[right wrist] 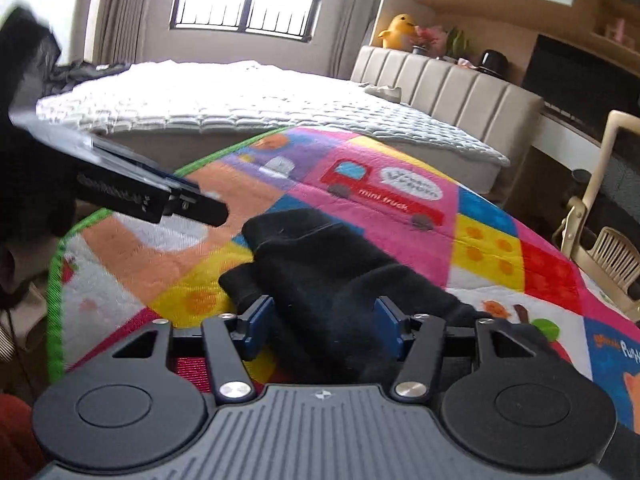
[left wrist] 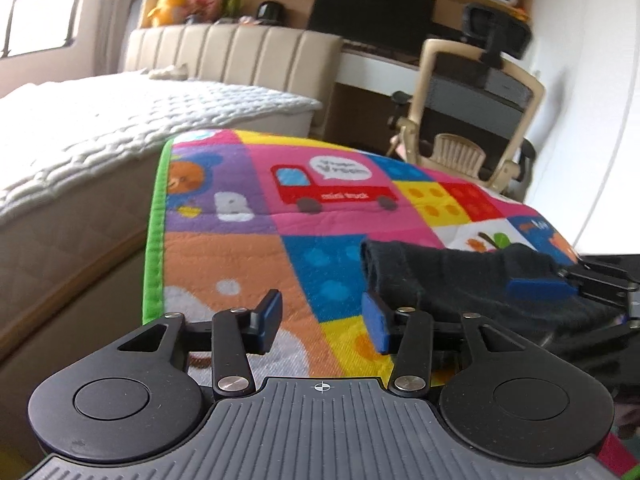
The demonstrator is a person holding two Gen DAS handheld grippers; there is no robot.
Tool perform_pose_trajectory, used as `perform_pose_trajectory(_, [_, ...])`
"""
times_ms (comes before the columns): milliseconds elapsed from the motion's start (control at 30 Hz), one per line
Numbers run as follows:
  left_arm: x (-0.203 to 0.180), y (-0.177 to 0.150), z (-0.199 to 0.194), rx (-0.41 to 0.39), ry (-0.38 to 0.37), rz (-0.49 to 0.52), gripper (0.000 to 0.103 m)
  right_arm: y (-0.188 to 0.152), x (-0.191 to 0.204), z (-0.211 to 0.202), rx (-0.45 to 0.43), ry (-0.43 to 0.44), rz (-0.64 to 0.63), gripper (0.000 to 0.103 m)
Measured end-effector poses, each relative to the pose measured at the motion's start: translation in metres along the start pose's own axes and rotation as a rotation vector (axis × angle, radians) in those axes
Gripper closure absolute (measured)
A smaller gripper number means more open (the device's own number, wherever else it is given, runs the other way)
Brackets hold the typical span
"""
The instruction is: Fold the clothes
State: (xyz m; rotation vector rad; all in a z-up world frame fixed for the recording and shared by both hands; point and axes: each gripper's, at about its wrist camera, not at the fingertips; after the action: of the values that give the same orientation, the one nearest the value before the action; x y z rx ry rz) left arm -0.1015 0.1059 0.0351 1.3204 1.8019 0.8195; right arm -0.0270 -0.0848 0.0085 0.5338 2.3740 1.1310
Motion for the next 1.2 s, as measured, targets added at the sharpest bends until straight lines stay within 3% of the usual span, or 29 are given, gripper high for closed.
perform_pose_trajectory(67, [-0.006,0.002,-0.001,-0.006,-0.014,0.041,0.037,-0.001,0.005,0.010,0.003,-0.006,-0.013,0.050])
perform_pose_trajectory(100, [-0.009,0.003,-0.001,-0.009,-0.021,0.061,0.034,0.000,0.003,0.013,0.008,-0.008,0.001,0.061])
perform_pose_trajectory(133, [-0.013,0.004,-0.001,-0.011,-0.025,0.083,0.029,0.000,0.001,0.017,0.013,-0.009,0.015,0.084])
perform_pose_trajectory(233, [-0.025,0.007,-0.001,-0.024,-0.032,0.156,0.024,0.004,-0.009,0.014,-0.008,-0.017,0.085,0.095])
perform_pose_trajectory(533, [-0.074,0.010,0.032,-0.096,-0.013,0.495,0.020,0.006,-0.031,-0.019,-0.047,-0.014,0.166,0.096])
perform_pose_trajectory(633, [-0.088,0.015,0.047,-0.093,-0.022,0.544,0.024,0.003,-0.035,-0.026,-0.057,-0.012,0.185,0.096])
perform_pose_trajectory(667, [-0.091,0.016,0.051,-0.089,-0.023,0.545,0.028,0.001,-0.039,-0.029,-0.062,-0.019,0.196,0.096])
perform_pose_trajectory(700, [-0.094,0.018,0.054,-0.083,-0.023,0.542,0.041,0.000,-0.042,-0.032,-0.067,-0.026,0.208,0.096])
perform_pose_trajectory(767, [-0.095,0.022,0.057,-0.071,-0.025,0.505,0.052,-0.006,-0.052,-0.039,-0.076,-0.050,0.238,0.095])
perform_pose_trajectory(900, [-0.091,0.027,0.057,-0.053,-0.033,0.430,0.058,-0.024,-0.076,-0.055,-0.060,-0.129,0.308,0.093])
perform_pose_trajectory(967, [-0.089,0.026,0.057,-0.046,-0.032,0.427,0.060,-0.035,-0.090,-0.064,-0.046,-0.186,0.348,0.086])
perform_pose_trajectory(1033, [-0.087,0.024,0.056,-0.041,-0.032,0.429,0.061,-0.048,-0.108,-0.078,-0.038,-0.263,0.396,0.073])
perform_pose_trajectory(1200, [-0.084,0.024,0.056,-0.039,-0.035,0.408,0.061,-0.086,-0.154,-0.112,-0.004,-0.419,0.587,0.067])
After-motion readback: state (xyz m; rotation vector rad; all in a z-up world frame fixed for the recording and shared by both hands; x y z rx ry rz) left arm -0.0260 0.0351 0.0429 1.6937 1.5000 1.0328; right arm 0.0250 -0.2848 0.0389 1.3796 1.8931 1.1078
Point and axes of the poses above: each gripper's, at about its wrist camera, not at the fingertips, and z roughly the way its jaws point, x to its left, y to its top, and after that the axes turned 1 degree about -z, right-handed
